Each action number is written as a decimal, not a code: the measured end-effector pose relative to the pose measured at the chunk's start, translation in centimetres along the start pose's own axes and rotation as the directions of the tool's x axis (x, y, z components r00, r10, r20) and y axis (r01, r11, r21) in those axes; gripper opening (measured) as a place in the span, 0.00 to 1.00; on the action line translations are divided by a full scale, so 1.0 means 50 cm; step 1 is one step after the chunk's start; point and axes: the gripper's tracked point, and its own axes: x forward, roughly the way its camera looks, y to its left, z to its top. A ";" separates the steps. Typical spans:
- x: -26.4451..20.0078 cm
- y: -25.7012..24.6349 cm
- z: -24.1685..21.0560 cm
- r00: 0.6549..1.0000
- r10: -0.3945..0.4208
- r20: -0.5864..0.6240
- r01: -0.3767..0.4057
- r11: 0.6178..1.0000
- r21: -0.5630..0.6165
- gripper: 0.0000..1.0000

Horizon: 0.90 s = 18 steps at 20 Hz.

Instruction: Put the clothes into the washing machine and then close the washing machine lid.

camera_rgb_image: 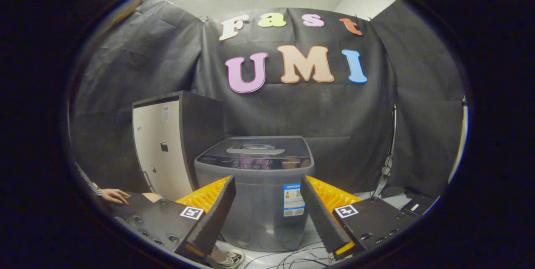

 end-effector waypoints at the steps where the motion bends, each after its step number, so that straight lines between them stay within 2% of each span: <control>1: 0.000 -0.001 -0.004 1.000 0.001 -0.002 -0.001 1.000 0.004 0.98; 18: 0.002 -0.008 -0.001 1.000 -0.023 0.002 0.023 1.000 0.006 0.98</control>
